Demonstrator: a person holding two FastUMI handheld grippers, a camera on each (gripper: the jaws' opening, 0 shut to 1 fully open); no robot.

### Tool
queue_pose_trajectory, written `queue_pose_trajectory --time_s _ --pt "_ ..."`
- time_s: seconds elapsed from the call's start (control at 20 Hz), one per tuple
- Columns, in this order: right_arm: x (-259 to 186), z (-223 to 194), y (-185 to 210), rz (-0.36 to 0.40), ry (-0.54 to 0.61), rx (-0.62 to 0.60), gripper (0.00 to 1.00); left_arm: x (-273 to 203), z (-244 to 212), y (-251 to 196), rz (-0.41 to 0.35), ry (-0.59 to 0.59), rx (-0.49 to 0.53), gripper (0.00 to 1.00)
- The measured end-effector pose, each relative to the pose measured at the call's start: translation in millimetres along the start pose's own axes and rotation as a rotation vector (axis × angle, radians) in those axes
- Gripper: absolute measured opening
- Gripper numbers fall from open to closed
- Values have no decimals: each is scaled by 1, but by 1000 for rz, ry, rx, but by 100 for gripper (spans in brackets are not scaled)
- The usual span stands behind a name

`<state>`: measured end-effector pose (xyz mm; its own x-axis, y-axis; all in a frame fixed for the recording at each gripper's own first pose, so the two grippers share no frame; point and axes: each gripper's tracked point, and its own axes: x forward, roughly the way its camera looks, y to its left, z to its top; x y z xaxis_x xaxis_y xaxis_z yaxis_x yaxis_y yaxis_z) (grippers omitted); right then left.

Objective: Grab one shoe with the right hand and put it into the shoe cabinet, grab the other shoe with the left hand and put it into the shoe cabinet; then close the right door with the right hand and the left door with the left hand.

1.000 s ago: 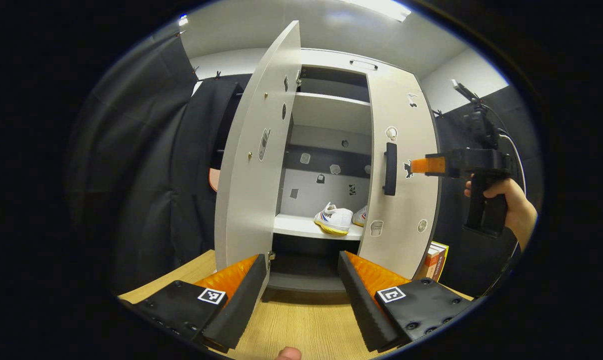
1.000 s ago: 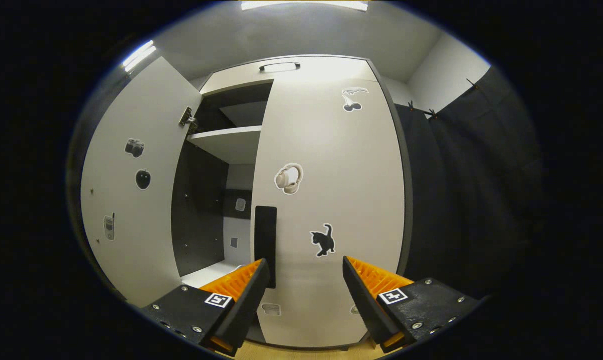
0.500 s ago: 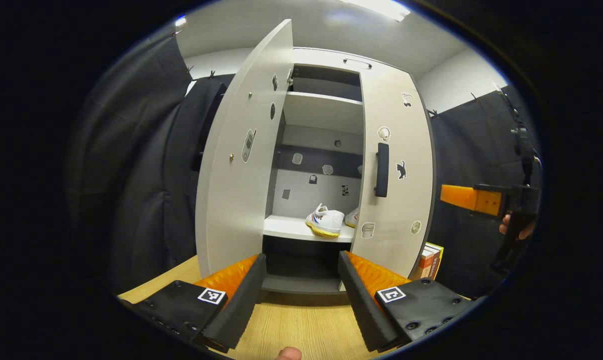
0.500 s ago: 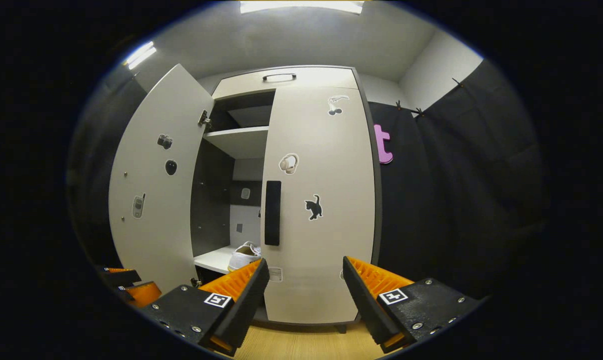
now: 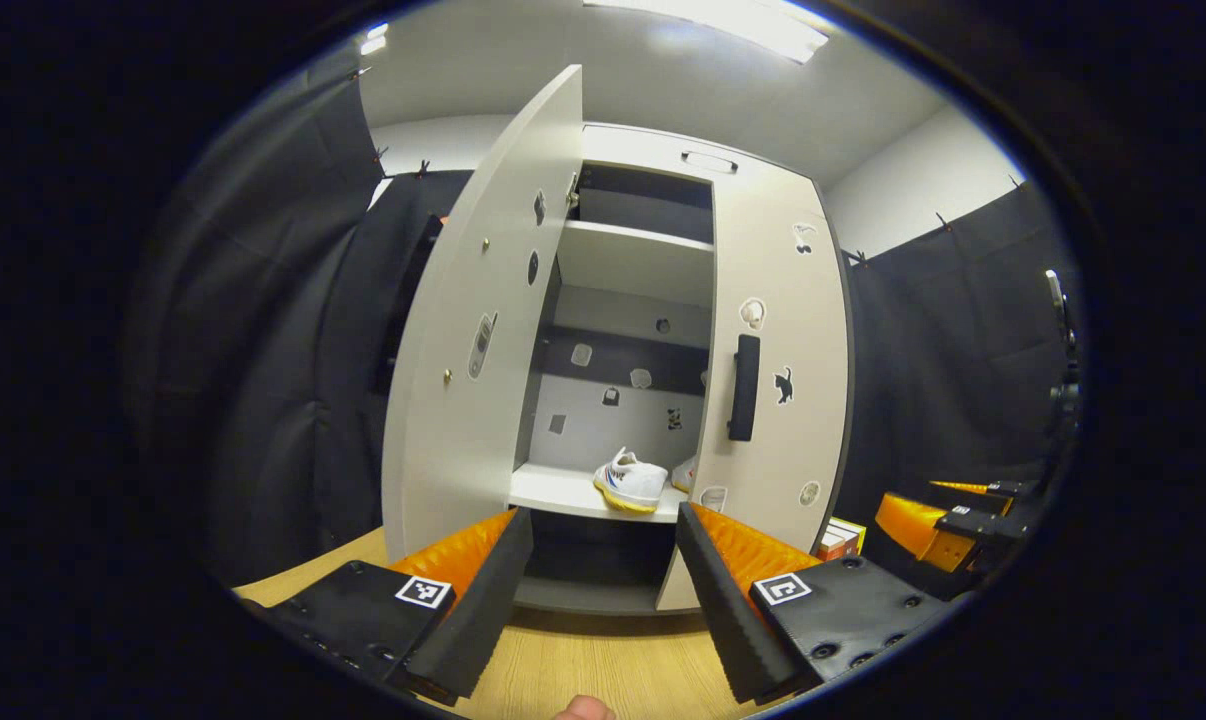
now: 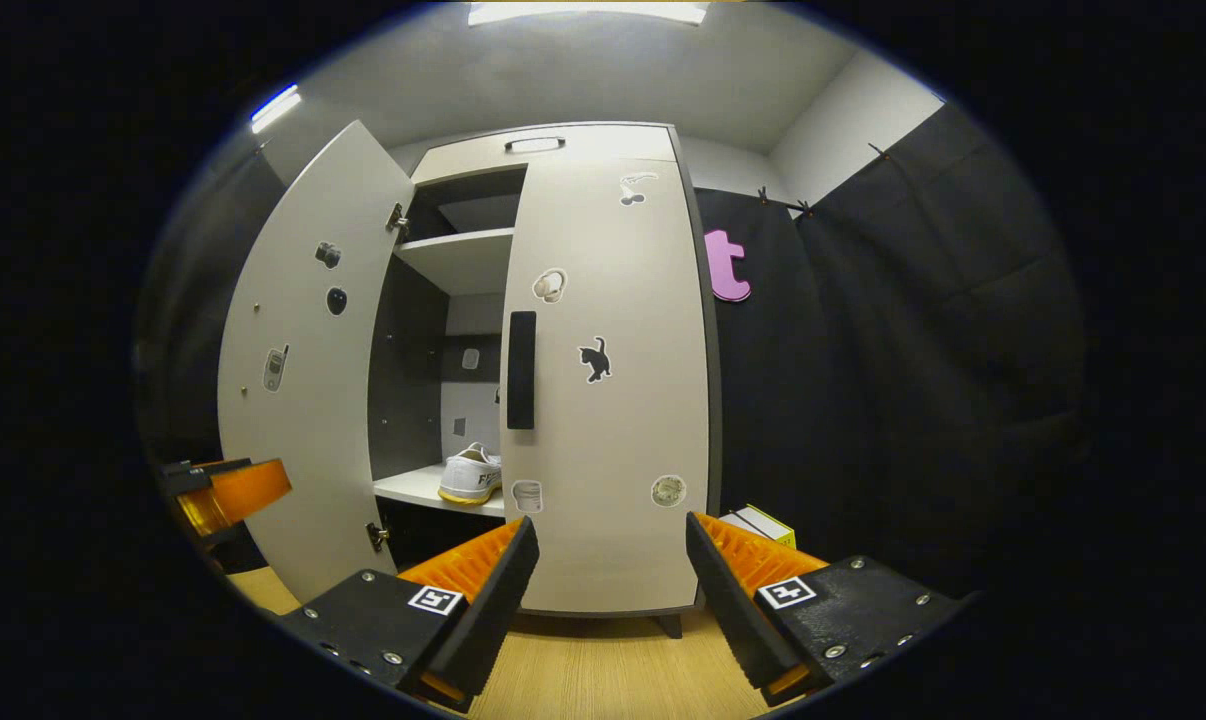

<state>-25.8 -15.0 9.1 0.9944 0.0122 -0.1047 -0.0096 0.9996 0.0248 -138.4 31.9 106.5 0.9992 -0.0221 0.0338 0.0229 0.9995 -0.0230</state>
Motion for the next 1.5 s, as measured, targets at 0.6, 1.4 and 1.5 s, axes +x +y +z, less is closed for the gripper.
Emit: queue_pose_trajectory --time_s 0.6,1.4,1.5 --pt "5 -17 -3 3 39 46 92 20 94 182 342 -61 42 94" --pt "1 -19 -11 -1 45 49 92 45 85 175 317 -50 64 93" --pt "1 -19 -11 5 47 47 92 46 83 164 290 -47 55 93"
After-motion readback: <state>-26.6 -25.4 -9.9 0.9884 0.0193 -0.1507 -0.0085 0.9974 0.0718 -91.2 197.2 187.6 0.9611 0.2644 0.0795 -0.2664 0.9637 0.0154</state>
